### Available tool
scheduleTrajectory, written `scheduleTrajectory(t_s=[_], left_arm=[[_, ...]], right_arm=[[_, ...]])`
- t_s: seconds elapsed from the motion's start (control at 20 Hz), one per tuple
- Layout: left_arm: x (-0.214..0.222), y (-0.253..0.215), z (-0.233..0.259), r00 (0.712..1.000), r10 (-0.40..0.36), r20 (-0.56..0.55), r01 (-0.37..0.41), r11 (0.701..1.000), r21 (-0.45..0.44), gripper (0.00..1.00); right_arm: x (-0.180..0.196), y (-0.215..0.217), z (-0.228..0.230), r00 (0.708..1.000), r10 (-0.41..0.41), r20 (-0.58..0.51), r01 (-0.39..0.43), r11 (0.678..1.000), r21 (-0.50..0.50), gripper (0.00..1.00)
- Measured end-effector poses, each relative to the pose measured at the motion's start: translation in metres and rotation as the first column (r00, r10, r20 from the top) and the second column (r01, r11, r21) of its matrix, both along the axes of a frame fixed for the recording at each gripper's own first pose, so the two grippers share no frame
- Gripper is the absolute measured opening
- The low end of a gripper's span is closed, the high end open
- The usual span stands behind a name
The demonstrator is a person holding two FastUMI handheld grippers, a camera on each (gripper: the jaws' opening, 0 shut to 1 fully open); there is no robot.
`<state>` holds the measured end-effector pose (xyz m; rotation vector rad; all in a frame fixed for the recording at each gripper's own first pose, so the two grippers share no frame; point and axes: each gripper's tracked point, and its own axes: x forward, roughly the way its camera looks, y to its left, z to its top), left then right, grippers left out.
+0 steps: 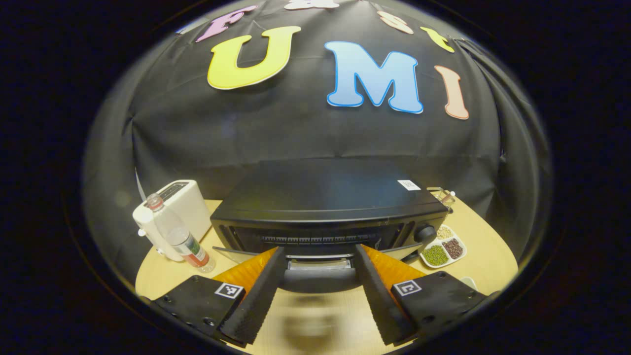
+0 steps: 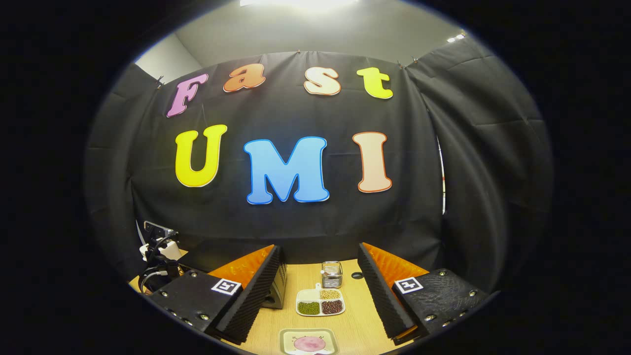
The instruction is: Open the electric oven with the left hand, put the food in, and close the electric oven.
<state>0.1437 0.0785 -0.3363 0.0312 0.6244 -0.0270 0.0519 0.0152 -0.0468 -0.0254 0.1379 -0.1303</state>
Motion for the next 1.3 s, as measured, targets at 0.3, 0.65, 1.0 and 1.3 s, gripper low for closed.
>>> scheduleTrajectory(t_s=[0.3, 0.65, 1.0, 1.3], left_arm=[[-0.030, -0.001, -0.014, 1.000, -0.004, -0.019, 0.005, 1.000, 0.029, 0.99], [-0.064, 0.000, -0.032, 0.999, -0.013, -0.046, 0.014, 0.999, 0.031, 0.95], [-0.100, 0.000, -0.073, 0.989, 0.004, -0.150, -0.001, 1.000, 0.017, 0.99], [-0.104, 0.011, -0.072, 0.984, 0.066, -0.166, -0.071, 0.997, -0.029, 1.00]], right_arm=[[-0.004, -0.003, -0.003, 1.000, 0.003, -0.007, -0.003, 1.000, -0.013, 0.98], [-0.006, -0.005, -0.012, 0.999, -0.007, -0.038, 0.006, 1.000, -0.021, 0.98], [-0.009, 0.004, -0.029, 0.996, 0.013, -0.093, -0.016, 0.999, -0.041, 0.98], [-0.010, 0.001, -0.045, 0.989, 0.018, -0.148, -0.022, 0.999, -0.023, 0.98]])
